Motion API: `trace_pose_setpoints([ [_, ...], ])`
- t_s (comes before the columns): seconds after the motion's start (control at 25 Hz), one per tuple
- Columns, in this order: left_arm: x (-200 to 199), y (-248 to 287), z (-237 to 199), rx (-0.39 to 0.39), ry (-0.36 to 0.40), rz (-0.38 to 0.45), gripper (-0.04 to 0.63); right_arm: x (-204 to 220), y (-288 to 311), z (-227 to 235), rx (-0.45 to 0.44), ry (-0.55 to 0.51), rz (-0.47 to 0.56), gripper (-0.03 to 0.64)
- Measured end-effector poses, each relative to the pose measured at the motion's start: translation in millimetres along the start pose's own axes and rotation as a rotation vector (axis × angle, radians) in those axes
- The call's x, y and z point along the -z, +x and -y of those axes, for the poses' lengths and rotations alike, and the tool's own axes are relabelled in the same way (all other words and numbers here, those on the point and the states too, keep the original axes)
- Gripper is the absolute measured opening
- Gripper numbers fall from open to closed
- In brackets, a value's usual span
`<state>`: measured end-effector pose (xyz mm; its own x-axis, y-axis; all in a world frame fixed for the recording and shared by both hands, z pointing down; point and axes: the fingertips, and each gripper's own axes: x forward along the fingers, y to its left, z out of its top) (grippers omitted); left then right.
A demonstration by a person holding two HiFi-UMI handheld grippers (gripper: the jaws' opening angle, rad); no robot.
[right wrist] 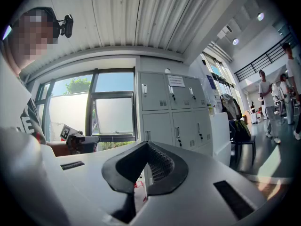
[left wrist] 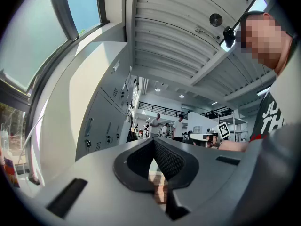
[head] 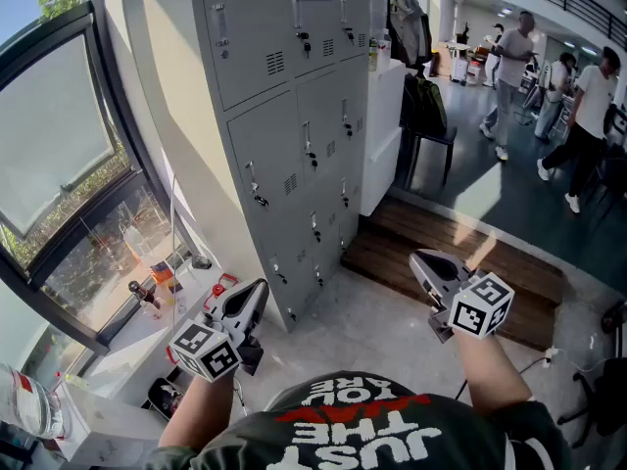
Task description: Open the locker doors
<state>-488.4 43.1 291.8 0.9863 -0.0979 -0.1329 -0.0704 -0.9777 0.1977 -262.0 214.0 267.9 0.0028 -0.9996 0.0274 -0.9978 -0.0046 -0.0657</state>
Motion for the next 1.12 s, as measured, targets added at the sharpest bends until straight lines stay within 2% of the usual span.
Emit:
trace_pose_setpoints([
  [0.36, -3, 7, 3, -0.014, -0.002, 0.003, 0.005, -2, -2, 7, -0.003, -0.013, 0.001, 0.032],
  [0.76, 1, 25, 18, -0.016, 0.003, -0.003, 0.005, -5, -16, 27, -0.018, 0.042, 0.023, 0.034],
  [0.92, 6, 46, 35, -0.024, -0.013, -0.001, 0.005, -7, -36, 43, -0.033, 0.034, 0.016, 0.034],
  [1.12, 18, 86, 73, 0.007, -0.011, 0.013, 0.005, -7, -74, 78, -0.034, 0.029, 0.008, 0.034],
])
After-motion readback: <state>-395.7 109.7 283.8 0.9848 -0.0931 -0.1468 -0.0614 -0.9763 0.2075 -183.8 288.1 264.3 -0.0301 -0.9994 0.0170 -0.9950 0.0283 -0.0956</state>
